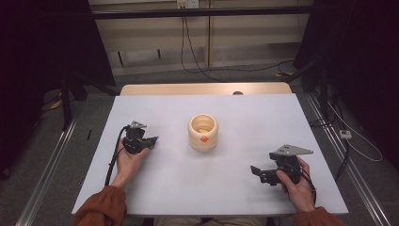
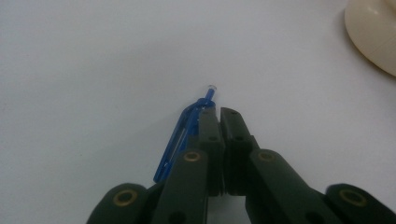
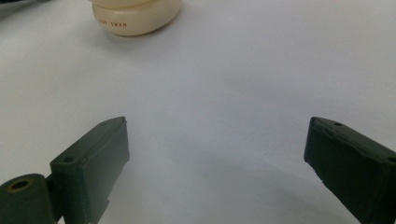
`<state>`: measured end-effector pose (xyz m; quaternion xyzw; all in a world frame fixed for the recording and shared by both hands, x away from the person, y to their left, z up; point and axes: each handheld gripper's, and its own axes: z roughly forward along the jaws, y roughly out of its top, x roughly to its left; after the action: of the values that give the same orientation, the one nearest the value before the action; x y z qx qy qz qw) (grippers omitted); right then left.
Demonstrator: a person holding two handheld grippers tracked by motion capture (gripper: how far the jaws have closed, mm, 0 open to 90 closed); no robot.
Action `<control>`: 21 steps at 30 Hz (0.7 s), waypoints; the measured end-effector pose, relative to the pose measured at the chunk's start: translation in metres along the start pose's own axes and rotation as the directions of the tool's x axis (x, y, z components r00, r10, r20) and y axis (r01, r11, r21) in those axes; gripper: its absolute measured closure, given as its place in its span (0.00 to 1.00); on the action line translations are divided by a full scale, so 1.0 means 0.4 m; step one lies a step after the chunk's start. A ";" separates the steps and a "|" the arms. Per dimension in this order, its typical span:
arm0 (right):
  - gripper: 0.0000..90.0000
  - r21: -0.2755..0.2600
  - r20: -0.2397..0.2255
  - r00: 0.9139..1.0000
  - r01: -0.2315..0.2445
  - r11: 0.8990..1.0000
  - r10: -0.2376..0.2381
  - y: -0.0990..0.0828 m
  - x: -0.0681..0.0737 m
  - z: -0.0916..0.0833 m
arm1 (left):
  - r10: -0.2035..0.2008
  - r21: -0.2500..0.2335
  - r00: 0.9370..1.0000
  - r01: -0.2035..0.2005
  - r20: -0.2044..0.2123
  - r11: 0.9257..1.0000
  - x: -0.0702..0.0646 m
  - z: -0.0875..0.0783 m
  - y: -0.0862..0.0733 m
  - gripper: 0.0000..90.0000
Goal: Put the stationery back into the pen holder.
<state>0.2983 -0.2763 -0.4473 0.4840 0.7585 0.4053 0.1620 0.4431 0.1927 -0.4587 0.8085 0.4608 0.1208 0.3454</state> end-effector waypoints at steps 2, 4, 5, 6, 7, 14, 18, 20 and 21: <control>0.07 0.000 -0.001 1.000 0.001 1.000 -0.001 0.000 0.001 0.000 | 0.010 0.005 1.000 -0.010 0.002 1.000 0.000 -0.002 0.000 0.99; 0.07 -0.002 0.000 1.000 0.002 1.000 -0.002 0.000 0.001 -0.001 | 0.002 -0.012 1.000 -0.002 0.010 1.000 -0.001 -0.006 0.000 0.99; 0.07 -0.002 0.000 1.000 0.002 1.000 -0.002 0.000 0.001 -0.001 | 0.002 -0.018 1.000 -0.002 0.017 1.000 0.001 -0.011 0.001 0.99; 0.07 -0.002 0.000 1.000 0.003 1.000 -0.003 0.000 0.001 0.000 | 0.007 -0.001 0.999 -0.007 0.040 1.000 0.005 -0.022 0.004 0.99; 0.07 -0.002 0.002 1.000 0.002 1.000 -0.002 -0.001 0.001 0.000 | 0.004 -0.035 0.999 -0.003 0.033 0.999 0.005 -0.025 0.003 0.99; 0.07 -0.003 0.001 1.000 0.001 1.000 -0.001 0.000 0.000 -0.001 | -0.008 -0.074 0.997 0.014 0.074 0.997 0.034 -0.064 0.006 0.89; 0.07 -0.003 0.002 1.000 0.000 1.000 0.000 0.000 0.000 -0.001 | 0.004 -0.079 0.998 0.002 0.070 0.997 0.038 -0.069 0.006 0.71; 0.07 -0.002 0.003 1.000 0.000 1.000 0.000 0.000 0.000 -0.001 | -0.012 -0.080 0.998 0.017 0.058 0.997 0.036 -0.070 0.007 0.57; 0.07 -0.003 0.004 1.000 0.000 1.000 0.000 0.000 0.000 -0.002 | -0.021 -0.073 0.999 0.024 0.048 0.997 0.036 -0.070 0.007 0.46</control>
<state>0.2979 -0.2767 -0.4470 0.4845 0.7576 0.4054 0.1640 0.4384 0.2160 -0.4381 0.7928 0.4567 0.1144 0.3869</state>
